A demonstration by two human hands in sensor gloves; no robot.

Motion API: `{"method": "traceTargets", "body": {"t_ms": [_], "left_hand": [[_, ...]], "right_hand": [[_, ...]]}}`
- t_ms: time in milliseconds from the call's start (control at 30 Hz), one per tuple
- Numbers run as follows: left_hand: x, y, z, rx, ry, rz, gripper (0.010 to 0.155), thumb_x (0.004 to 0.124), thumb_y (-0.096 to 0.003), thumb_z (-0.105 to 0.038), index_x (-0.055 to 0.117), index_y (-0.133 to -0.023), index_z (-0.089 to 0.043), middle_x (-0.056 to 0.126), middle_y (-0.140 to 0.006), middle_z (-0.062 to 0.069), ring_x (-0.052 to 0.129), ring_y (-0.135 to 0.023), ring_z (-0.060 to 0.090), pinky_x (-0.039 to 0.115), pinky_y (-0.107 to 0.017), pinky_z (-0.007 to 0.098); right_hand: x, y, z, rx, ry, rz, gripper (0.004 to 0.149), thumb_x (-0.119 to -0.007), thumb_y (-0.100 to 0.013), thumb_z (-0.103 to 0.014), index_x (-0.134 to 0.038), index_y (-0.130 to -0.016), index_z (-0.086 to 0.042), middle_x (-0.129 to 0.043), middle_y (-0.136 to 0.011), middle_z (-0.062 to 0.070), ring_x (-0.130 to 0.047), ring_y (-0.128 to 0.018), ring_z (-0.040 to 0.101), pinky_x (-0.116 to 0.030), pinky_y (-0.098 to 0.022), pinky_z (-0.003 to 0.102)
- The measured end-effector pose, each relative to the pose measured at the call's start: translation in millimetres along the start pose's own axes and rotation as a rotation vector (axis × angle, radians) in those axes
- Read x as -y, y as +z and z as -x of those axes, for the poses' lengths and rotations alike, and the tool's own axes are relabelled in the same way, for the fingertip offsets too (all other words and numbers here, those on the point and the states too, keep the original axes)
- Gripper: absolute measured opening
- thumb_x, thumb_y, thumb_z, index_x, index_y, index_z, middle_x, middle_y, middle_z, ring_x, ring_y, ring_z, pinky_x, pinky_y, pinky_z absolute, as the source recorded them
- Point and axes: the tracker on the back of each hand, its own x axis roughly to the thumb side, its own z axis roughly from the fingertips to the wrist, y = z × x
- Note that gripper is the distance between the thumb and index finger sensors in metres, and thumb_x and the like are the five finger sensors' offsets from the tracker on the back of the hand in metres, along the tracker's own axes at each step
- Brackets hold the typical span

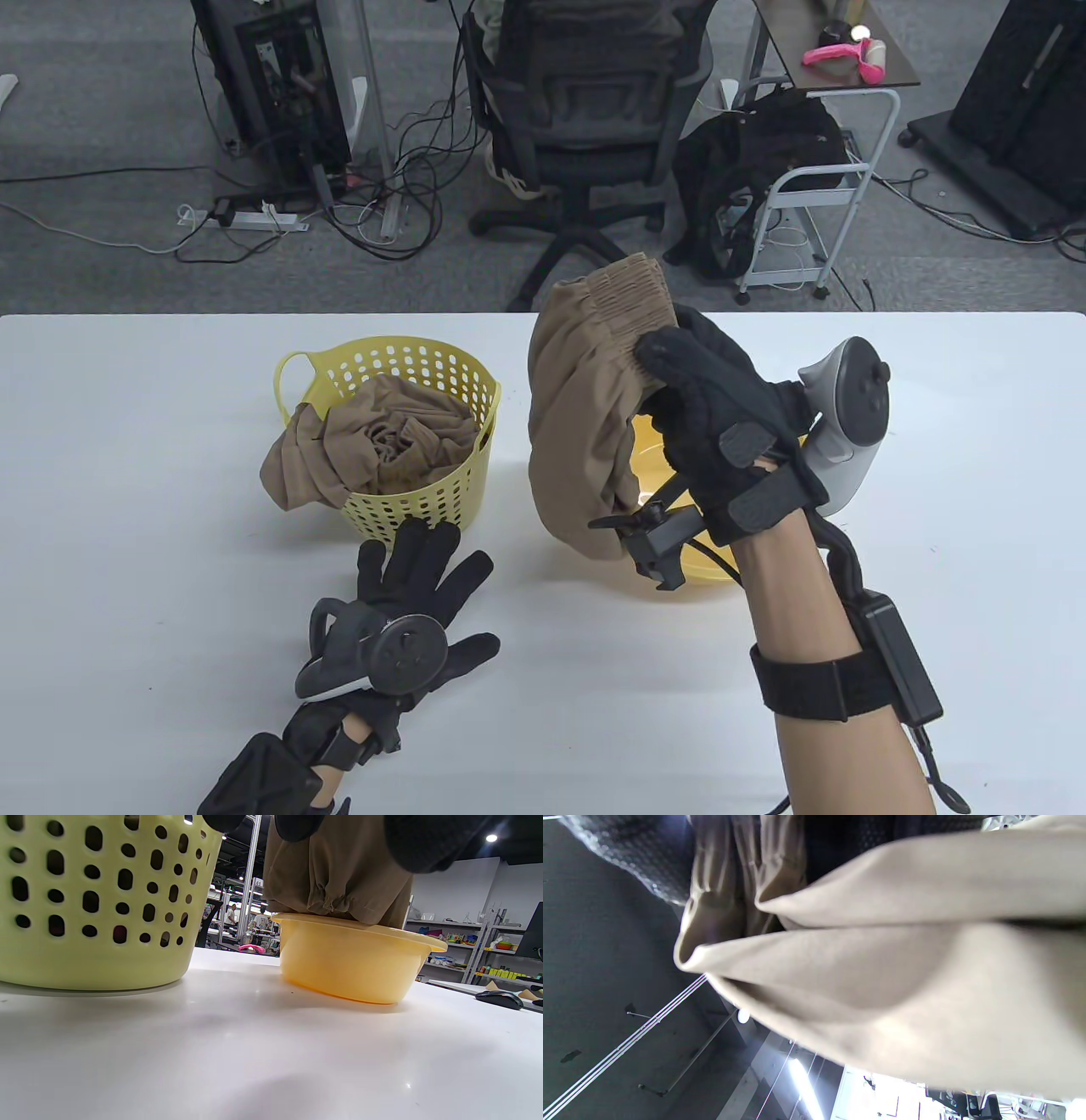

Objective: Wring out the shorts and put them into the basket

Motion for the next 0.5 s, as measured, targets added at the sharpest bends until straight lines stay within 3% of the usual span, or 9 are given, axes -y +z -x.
{"method": "traceTargets", "body": {"t_ms": [500], "left_hand": [[-1.8,1.2,0.6,-0.002,-0.002,-0.015,0.082,0.072,-0.0525,-0.065,0.040,-0.117,-0.024,0.029,-0.126,0.029,0.027,-0.111,0.064,0.023,-0.063,0.081]], "right_hand": [[-13.7,-2.1,-4.7,0.007,-0.019,-0.035,0.067,-0.075,-0.058,-0.060,-0.066,-0.096,-0.005,-0.079,-0.085,0.015,-0.082,-0.071,0.037,-0.074,-0.054,0.044]]}}
